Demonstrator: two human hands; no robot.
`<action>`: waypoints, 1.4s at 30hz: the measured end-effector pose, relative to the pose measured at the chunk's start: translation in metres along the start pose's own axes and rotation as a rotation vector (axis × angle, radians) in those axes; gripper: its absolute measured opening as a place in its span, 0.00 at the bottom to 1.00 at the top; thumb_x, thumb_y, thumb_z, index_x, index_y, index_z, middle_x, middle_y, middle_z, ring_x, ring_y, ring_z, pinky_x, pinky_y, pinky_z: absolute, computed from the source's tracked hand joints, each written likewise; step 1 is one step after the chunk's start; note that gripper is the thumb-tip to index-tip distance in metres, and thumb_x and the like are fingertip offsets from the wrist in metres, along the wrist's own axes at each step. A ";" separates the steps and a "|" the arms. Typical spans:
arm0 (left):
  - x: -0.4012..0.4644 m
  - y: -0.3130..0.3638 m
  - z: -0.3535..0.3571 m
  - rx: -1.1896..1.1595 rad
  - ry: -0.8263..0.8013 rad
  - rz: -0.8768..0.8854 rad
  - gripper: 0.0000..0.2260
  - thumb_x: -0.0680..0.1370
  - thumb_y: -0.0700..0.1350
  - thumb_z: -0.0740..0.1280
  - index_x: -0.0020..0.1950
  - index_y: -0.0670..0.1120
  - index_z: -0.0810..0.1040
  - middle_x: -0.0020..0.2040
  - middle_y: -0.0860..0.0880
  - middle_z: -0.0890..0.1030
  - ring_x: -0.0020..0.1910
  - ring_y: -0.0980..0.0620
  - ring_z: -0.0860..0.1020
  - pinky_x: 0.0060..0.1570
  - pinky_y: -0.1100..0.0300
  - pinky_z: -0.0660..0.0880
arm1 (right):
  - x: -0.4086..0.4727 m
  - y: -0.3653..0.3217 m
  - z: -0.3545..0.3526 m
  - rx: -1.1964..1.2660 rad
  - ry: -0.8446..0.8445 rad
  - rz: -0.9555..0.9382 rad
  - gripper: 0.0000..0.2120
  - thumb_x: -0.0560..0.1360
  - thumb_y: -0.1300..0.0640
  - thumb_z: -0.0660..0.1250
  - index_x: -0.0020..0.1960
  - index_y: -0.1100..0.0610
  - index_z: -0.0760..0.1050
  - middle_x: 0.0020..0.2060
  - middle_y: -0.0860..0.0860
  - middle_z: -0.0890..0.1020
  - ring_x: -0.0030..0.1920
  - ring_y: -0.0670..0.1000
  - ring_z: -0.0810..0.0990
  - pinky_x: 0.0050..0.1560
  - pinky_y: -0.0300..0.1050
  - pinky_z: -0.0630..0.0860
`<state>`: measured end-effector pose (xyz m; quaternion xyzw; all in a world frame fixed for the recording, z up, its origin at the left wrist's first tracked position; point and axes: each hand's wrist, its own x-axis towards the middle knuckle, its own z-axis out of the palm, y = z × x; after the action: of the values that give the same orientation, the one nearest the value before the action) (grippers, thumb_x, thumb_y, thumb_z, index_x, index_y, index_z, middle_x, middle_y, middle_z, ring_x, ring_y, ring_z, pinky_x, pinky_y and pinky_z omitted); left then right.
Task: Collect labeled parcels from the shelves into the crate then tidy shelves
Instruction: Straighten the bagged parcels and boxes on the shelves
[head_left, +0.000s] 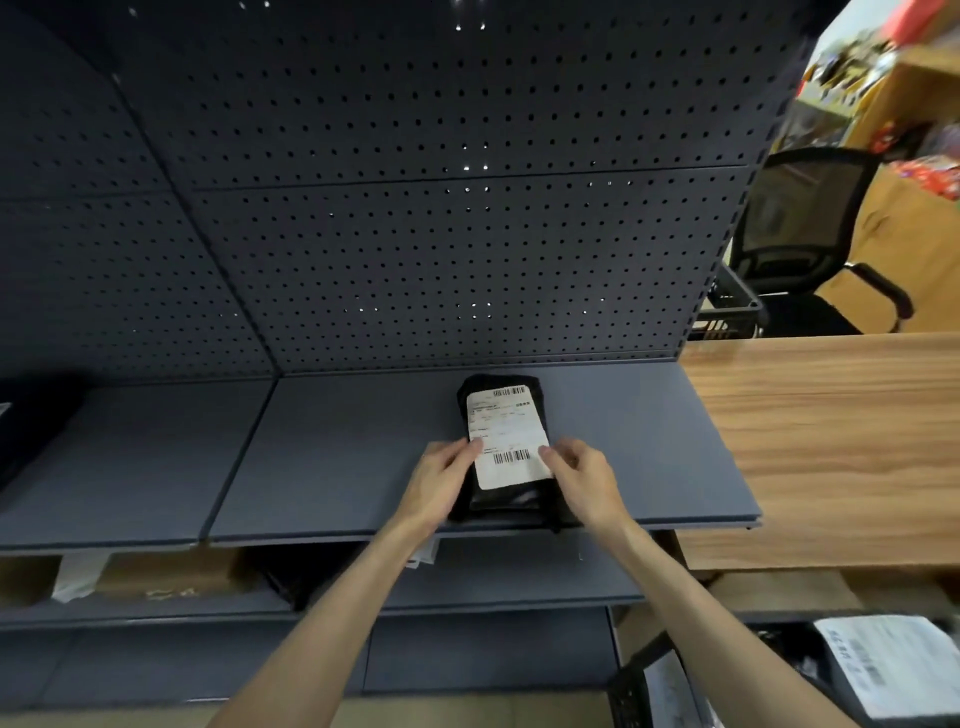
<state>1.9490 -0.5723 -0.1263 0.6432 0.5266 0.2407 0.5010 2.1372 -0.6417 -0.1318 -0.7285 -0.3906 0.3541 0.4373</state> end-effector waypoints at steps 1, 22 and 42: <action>0.001 0.000 0.001 0.039 0.001 0.008 0.17 0.83 0.55 0.63 0.70 0.52 0.77 0.62 0.52 0.73 0.59 0.56 0.73 0.60 0.63 0.65 | 0.002 -0.001 0.001 -0.039 -0.019 -0.020 0.13 0.80 0.52 0.66 0.57 0.61 0.77 0.48 0.52 0.82 0.48 0.51 0.79 0.42 0.36 0.71; 0.005 -0.011 0.003 0.024 0.017 0.068 0.17 0.84 0.49 0.63 0.73 0.55 0.73 0.60 0.51 0.72 0.61 0.55 0.73 0.61 0.68 0.64 | 0.008 0.002 0.011 -0.066 -0.073 -0.153 0.10 0.79 0.57 0.66 0.59 0.53 0.79 0.48 0.51 0.78 0.46 0.45 0.77 0.41 0.26 0.70; 0.016 0.076 -0.036 -0.118 0.276 0.455 0.19 0.83 0.44 0.64 0.74 0.52 0.72 0.61 0.52 0.72 0.59 0.60 0.76 0.55 0.77 0.69 | 0.026 -0.087 0.001 0.125 0.125 -0.492 0.19 0.81 0.52 0.64 0.71 0.48 0.70 0.58 0.46 0.73 0.52 0.43 0.77 0.48 0.30 0.74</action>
<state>1.9577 -0.5390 -0.0478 0.6757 0.4168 0.4630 0.3941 2.1258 -0.5913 -0.0572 -0.6037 -0.5057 0.2150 0.5776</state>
